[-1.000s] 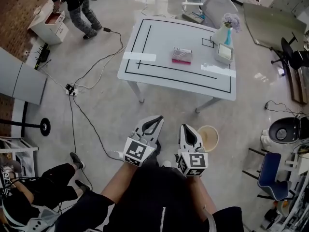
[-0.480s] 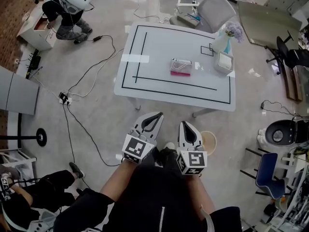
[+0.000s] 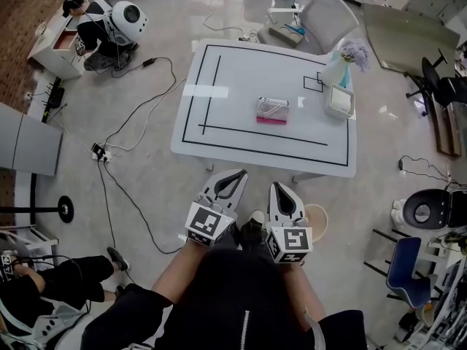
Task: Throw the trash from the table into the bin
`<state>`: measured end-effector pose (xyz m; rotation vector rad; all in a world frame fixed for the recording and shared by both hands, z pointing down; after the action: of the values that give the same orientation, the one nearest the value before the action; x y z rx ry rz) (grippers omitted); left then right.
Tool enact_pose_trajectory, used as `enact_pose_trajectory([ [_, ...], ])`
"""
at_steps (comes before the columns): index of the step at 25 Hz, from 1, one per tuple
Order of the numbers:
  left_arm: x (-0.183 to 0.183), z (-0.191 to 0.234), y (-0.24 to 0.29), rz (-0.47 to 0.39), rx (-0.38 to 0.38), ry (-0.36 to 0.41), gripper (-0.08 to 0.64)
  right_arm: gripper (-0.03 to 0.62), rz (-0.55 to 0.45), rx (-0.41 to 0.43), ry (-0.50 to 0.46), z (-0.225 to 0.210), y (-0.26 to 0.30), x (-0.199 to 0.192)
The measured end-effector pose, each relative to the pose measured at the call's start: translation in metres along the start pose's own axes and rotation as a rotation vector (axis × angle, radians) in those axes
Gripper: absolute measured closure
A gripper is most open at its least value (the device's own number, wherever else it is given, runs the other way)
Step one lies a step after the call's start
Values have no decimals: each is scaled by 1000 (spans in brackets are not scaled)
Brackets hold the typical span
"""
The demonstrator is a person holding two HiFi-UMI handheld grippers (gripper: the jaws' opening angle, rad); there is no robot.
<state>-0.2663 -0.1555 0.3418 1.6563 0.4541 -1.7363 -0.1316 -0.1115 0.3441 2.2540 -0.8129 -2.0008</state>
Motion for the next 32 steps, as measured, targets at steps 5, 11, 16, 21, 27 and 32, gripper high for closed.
enact_pose_trajectory([
  [5,-3,0,10,22,35,58,552,583,9,15,6,-15,3,-3],
  [11,1,-10,24,20,50,42,552,583,4,48,-2,-32,3,1],
  [16,5,-18,40,8,78,56,552,583,-3,80,-10,-52,6,6],
  [21,1,-29,48,10,104,59,552,583,-9,119,-27,-69,8,10],
  [27,-5,-20,46,21,174,44,552,583,21,122,-31,-83,9,20],
  [32,-7,-18,51,34,186,47,552,583,5,140,-21,-94,15,9],
])
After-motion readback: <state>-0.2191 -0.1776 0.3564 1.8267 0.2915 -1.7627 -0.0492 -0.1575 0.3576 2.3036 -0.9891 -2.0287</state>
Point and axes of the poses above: the fingertips, and each gripper's own axes: y forward along the fingers, z to its left, x out of its top, the point moved 6 cm from there along -y, backward along the fingers, and after that the axes turned 5 degrees about x, right-handed, at the moved point
